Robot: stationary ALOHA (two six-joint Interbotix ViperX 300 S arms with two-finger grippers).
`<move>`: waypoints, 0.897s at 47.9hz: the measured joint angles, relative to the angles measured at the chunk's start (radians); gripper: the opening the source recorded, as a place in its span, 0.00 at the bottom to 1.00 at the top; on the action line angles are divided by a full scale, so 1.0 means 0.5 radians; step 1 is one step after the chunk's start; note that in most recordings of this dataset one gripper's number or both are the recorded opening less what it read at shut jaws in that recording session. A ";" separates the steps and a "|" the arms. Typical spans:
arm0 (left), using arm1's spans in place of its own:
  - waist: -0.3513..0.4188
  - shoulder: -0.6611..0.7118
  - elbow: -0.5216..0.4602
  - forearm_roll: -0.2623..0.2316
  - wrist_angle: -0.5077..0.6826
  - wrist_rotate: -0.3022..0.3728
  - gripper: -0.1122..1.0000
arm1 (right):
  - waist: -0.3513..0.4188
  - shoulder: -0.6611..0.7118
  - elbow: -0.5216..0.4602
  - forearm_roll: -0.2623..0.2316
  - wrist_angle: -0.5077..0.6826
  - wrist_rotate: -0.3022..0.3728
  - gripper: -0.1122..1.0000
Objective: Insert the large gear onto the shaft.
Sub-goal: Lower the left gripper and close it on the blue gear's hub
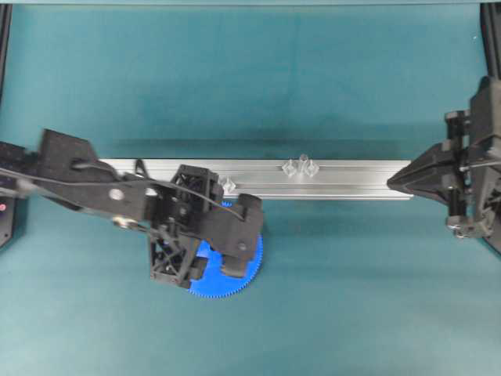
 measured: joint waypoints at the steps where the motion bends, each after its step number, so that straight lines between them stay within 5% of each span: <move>1: 0.003 0.015 -0.009 0.000 0.018 0.000 0.92 | 0.000 -0.015 0.006 0.003 0.000 0.006 0.20; 43: 0.000 0.264 -0.147 0.000 0.083 -0.362 0.92 | 0.000 -0.233 0.114 0.037 0.120 0.009 0.20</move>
